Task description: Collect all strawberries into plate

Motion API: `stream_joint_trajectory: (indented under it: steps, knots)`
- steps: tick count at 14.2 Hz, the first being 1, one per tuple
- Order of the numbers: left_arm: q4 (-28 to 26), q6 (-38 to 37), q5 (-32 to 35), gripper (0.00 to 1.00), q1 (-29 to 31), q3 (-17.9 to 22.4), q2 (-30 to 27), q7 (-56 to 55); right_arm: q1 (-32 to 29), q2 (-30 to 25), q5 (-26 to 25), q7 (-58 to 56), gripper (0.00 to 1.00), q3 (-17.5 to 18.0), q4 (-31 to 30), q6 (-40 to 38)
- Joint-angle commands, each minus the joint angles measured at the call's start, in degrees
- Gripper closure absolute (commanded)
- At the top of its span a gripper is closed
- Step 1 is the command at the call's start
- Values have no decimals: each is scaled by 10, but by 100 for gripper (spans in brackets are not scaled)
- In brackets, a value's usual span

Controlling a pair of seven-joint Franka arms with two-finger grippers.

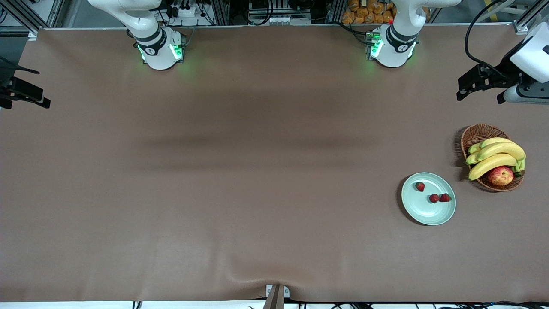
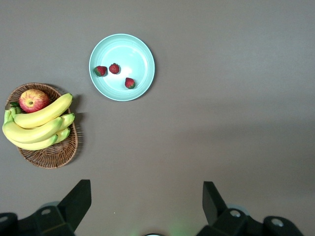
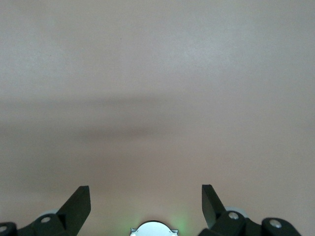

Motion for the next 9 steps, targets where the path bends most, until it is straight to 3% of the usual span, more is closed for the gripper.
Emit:
stream_joint_trajectory:
  steps: [1, 9]
  knots:
    - [12, -10, 14, 0, -2, -2, 2, 5, -3, 1, -8, -10, 0, 2, 10, -9]
    - [12, -5, 13, 0, -2, -2, 2, 4, -3, 1, -8, -10, 0, 3, 10, -9]
